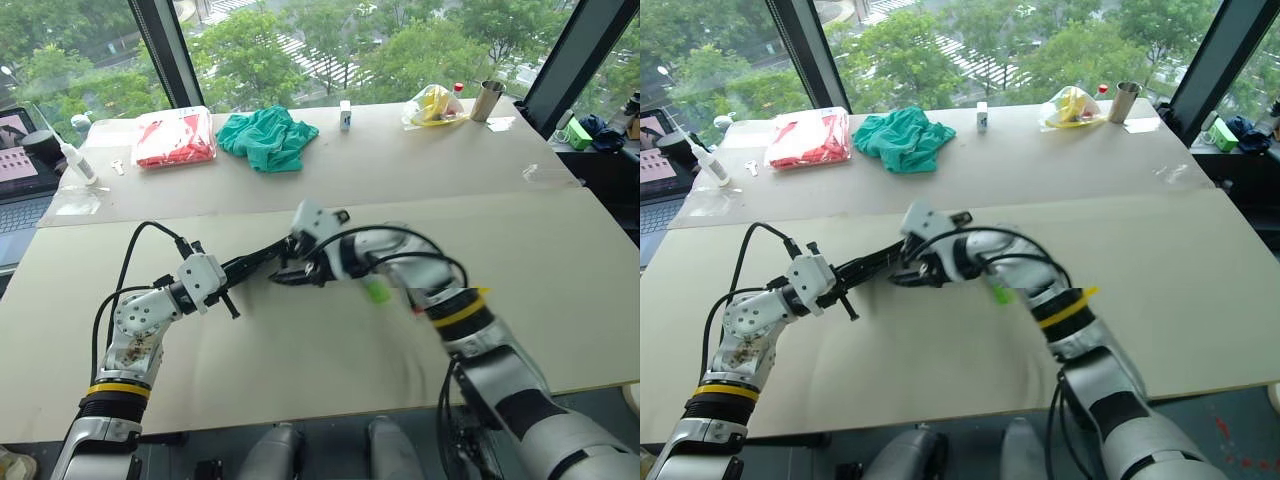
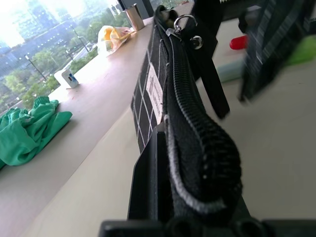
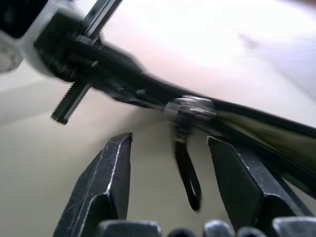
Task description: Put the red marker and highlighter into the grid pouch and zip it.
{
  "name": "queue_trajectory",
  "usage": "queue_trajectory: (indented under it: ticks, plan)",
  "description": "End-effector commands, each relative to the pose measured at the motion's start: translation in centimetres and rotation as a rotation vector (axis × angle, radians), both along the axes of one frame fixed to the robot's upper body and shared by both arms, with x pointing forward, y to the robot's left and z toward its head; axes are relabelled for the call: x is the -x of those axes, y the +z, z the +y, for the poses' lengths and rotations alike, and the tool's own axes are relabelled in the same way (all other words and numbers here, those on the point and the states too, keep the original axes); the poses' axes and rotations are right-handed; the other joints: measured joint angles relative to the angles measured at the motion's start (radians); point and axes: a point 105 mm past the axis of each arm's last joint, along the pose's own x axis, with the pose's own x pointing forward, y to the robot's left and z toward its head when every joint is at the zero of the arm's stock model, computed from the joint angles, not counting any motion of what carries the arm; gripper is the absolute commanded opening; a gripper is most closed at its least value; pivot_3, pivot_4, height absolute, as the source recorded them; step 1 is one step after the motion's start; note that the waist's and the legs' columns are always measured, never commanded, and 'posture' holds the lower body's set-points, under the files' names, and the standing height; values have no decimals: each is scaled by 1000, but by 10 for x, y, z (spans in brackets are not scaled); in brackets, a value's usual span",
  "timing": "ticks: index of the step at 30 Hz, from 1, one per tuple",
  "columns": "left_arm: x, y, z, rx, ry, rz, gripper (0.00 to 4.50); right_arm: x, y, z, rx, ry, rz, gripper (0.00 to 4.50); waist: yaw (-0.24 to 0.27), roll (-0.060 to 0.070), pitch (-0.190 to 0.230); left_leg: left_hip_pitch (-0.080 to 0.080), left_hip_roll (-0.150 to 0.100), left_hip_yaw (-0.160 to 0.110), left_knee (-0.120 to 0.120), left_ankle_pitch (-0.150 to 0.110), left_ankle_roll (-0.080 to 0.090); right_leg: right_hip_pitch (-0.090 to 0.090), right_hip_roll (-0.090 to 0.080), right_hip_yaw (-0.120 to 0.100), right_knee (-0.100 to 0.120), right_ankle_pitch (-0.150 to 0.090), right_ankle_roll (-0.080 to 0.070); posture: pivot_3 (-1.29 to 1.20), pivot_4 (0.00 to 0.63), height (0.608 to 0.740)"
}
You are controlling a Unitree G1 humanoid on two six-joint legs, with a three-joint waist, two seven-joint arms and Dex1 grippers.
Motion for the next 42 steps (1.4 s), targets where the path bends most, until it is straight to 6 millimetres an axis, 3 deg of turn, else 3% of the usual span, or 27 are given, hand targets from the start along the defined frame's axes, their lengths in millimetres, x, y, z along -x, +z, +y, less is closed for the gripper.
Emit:
queue_trajectory:
  ticks: [1, 3, 5, 12, 15, 21, 30, 37, 42]
  plan:
    - [1, 9, 2, 3, 7, -37, 0, 33, 40, -19, -134, 124, -93, 2588, -3, 0, 0, 0, 0, 0, 0, 0, 0, 0, 0, 0, 0, 0, 0, 0, 150, 740]
    - [1, 8, 2, 4, 8, -35, 0, 49, 43, -33, -166, 158, -98, 2588, -6, 0, 0, 1, 1, 0, -1, -1, 0, 0, 0, -1, 0, 0, 0, 0, 150, 740]
    - [1, 8, 2, 4, 9, -35, 0, 51, 39, -47, -160, 113, -97, 2588, -11, 0, 0, 1, 2, 0, -2, -1, 1, 0, 1, -1, 0, 0, 0, 0, 150, 740]
    - [3, 10, 4, 2, 11, -40, 0, 4, -18, -130, 175, -376, -132, 2588, 6, 0, 0, 1, 0, 2, 1, -2, 2, 1, -1, 0, -2, 0, 0, 0, 150, 740]
    - [5, 10, 5, -4, 8, -41, 0, -13, -43, -171, 327, -669, -20, 2588, 9, -1, 0, 1, 0, 3, 1, -2, 2, 0, -1, 0, -2, 0, 0, 0, 150, 740]
    - [6, 9, 6, -10, 7, -41, 0, 11, -54, -152, 309, -700, 124, 2588, 11, 0, 0, 1, 1, 3, 0, -2, 2, 0, -1, 1, -4, 0, 0, 0, 150, 740]
    - [6, 6, 1, 1, 1, -31, 0, 1, -38, -167, 288, -829, 114, 2588, 23, 0, 0, 1, 0, 3, 1, -2, 2, 2, -1, 0, -9, 1, 0, 0, 150, 740]
    - [7, 5, 1, 5, 3, -29, 0, 7, -56, -147, 292, -778, 174, 2588, 20, 0, 0, 1, 1, 3, 1, -2, 2, 2, 0, 0, -9, 2, 0, 0, 150, 740]
    - [7, 4, 2, 7, 9, -25, 0, 6, -56, -142, 270, -786, 190, 2588, 20, 0, 0, 1, 1, 3, 1, -2, 2, 2, 0, 0, -9, 2, 0, 0, 150, 740]
